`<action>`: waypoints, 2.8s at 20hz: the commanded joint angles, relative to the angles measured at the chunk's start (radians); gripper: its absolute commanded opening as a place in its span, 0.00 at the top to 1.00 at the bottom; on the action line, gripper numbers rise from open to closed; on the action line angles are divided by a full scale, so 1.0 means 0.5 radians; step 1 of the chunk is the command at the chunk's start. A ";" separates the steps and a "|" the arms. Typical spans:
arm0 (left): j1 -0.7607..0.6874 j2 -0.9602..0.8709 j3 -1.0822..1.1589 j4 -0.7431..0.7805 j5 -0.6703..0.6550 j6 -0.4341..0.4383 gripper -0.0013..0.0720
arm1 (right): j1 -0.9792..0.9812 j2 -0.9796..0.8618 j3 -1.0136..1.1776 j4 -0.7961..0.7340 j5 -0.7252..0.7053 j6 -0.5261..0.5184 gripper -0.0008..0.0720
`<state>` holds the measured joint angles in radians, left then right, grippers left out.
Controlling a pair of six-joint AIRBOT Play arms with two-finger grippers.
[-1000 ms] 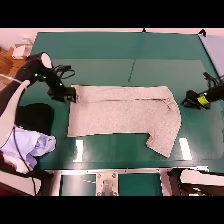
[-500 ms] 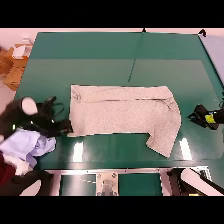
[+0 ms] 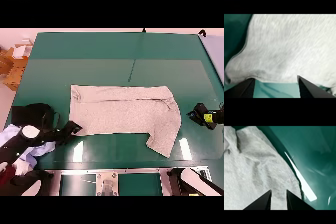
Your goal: Fold the shirts.
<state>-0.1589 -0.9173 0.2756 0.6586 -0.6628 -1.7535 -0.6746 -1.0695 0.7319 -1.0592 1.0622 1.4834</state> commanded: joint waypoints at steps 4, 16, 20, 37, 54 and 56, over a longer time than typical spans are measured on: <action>-0.351 -0.306 -0.040 -0.418 0.528 0.118 0.61 | -0.001 0.002 -0.002 0.047 -0.076 0.003 0.67; -0.260 -0.306 0.230 -0.261 0.627 0.603 0.95 | -0.003 0.002 -0.042 -0.536 0.673 0.301 0.56; -0.260 -0.306 0.246 -0.249 0.607 0.683 0.95 | -0.001 0.002 -0.395 -0.311 0.607 0.280 0.56; -0.260 -0.077 0.447 0.938 -0.089 0.032 0.96 | -0.002 0.195 -0.587 0.224 0.242 -0.192 0.97; -0.260 -0.623 1.448 1.585 -0.416 0.005 0.96 | 0.253 0.297 -0.134 0.521 -0.089 0.014 0.97; -0.259 -0.855 1.653 1.650 -0.420 0.017 0.96 | 0.385 0.085 0.015 0.550 -0.196 0.015 0.97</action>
<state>-0.2897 -1.2049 0.9630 1.4345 -0.8768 -1.7676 -0.5537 -0.9264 0.6575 -0.8452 1.0519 1.4967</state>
